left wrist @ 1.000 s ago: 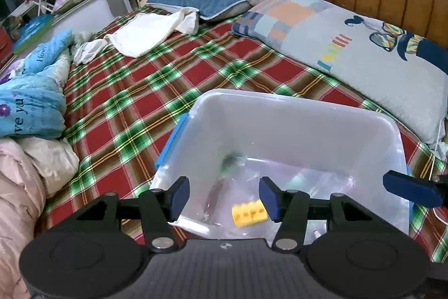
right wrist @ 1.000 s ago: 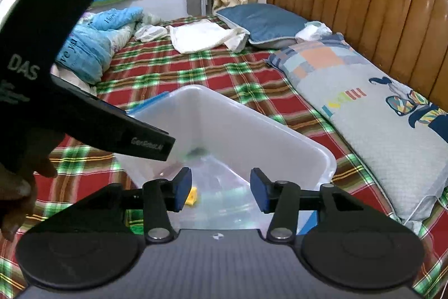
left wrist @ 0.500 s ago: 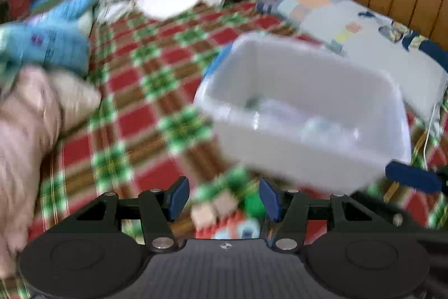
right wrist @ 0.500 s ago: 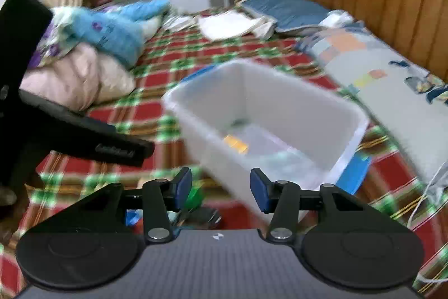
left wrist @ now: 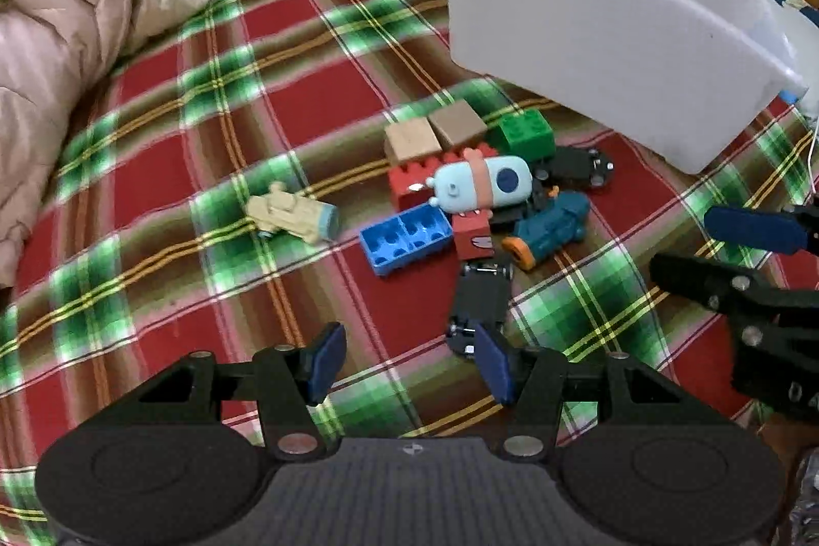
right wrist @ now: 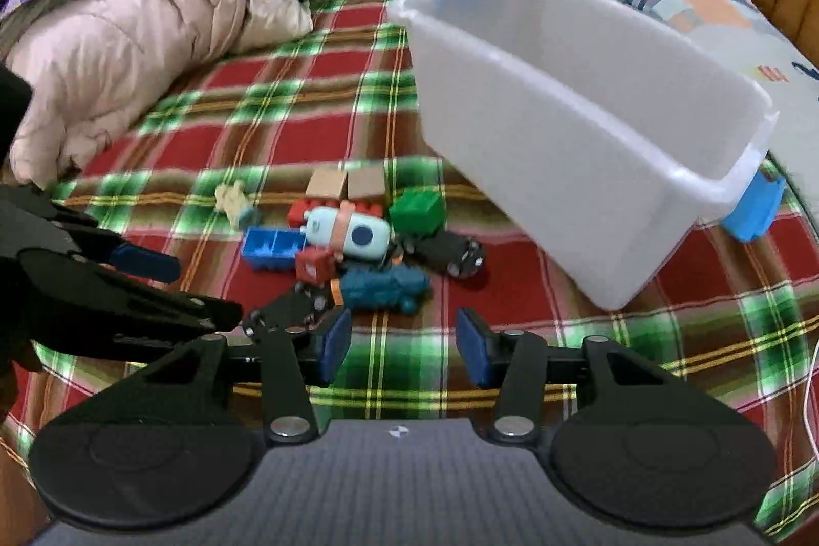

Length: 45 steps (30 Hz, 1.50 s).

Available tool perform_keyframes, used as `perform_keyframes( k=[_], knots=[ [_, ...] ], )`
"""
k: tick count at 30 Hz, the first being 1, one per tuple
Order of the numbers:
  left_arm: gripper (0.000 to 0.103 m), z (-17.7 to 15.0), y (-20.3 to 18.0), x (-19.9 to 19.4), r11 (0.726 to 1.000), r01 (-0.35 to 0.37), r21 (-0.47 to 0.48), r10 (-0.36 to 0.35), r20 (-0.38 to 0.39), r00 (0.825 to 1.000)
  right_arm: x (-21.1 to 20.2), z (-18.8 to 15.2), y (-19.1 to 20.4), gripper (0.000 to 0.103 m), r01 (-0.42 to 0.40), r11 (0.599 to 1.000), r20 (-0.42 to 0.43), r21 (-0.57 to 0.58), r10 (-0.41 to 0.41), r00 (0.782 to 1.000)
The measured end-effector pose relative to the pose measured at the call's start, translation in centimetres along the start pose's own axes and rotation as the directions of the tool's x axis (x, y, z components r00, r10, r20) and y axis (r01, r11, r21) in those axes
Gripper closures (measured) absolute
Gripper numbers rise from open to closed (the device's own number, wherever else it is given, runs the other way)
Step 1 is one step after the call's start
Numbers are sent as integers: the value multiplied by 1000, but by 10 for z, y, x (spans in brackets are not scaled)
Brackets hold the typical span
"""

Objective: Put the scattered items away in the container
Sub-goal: 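Grasp the black toy car with the left tool while the right tool approaches the blue toy gun, then grasp the blue toy gun with the right tool and lift it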

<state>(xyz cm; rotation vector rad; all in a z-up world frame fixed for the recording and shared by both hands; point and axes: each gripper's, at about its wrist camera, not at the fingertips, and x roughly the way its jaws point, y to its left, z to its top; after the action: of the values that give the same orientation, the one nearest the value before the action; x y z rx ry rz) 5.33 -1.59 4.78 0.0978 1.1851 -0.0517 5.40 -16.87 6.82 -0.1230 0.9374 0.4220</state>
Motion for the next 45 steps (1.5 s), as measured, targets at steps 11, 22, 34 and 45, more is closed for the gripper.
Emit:
perform_keyframes(
  k=[11, 22, 34, 45],
  knots=[
    [37, 0, -13, 30, 997, 78, -26, -78, 20, 997, 11, -10, -12, 54, 22, 1000, -30, -13, -23, 999],
    [64, -6, -26, 30, 987, 110, 121, -113, 14, 994, 14, -4, -6, 54, 25, 999, -11, -22, -25, 1000],
    [75, -20, 2, 19, 987, 81, 139, -85, 22, 996, 48, 2, 12, 53, -4, 1000, -26, -26, 4, 1000],
    [70, -23, 5, 23, 986, 100, 130, -102, 15, 995, 84, 10, 25, 27, 62, 998, 5, -9, -62, 998]
  ],
)
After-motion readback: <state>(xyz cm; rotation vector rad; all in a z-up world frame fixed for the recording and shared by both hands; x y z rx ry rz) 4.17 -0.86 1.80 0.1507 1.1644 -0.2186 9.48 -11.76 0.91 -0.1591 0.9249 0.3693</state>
